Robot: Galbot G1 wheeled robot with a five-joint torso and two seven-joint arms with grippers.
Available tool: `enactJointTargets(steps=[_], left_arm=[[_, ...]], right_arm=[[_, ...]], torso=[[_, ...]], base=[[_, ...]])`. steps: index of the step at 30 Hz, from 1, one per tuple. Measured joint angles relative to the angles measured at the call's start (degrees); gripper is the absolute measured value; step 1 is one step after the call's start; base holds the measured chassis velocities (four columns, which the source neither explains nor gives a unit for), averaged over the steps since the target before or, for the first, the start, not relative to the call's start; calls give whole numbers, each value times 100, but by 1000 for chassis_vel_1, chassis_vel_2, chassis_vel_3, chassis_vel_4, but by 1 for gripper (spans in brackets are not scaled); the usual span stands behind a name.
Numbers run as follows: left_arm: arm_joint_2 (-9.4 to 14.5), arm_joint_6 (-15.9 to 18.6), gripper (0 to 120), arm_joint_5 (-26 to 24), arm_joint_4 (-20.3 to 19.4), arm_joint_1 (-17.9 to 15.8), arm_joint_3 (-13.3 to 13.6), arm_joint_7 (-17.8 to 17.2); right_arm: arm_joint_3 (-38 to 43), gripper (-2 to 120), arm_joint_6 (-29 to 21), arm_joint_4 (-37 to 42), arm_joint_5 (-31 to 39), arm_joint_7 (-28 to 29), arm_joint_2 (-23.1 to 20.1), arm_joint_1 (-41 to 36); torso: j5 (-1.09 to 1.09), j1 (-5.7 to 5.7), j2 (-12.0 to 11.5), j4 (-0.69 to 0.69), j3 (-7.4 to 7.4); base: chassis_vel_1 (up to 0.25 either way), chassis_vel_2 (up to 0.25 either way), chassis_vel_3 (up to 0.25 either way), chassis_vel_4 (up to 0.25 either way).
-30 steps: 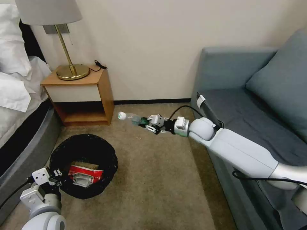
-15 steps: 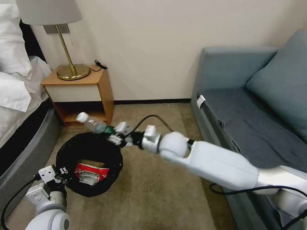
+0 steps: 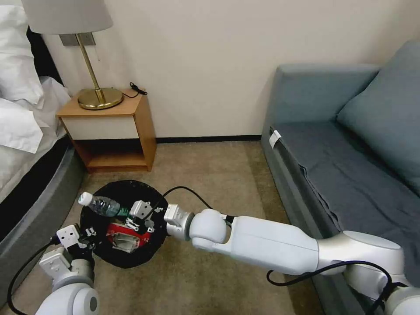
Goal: Pick up the trash bin, then pick up the garbage on the floor and place it into the trash bin.
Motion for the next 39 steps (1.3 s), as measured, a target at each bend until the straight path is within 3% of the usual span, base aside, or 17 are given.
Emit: enactJointTargets(steps=[6,15,19,26,39], left_arm=[[0,31,2,-52,-43,4,6,-4],[0,82,2,-127,-89,19,-3,-19],[0,88,2,-142,-100,22,-9,-21],[0,121,2,-192,-140,22,-11,-37],[0,217,2,-448,-96,10,-15,-191]], right_arm=[[-18,17,-8,-82,-48,84,-20,-13],[138,47,-55,-25,-56,121,-140,-63],[180,67,-73,35,-45,114,-159,-20],[173,88,-76,81,-41,102,-167,0],[613,86,-50,321,-24,109,-340,142]], torso=[[0,0,0,0,0],[1,0,0,-1,0],[0,0,0,-1,0],[1,0,0,-1,0],[1,0,0,0,0]], base=[[0,0,0,0],[0,0,0,0],[0,0,0,0],[0,0,0,0],[0,0,0,0]])
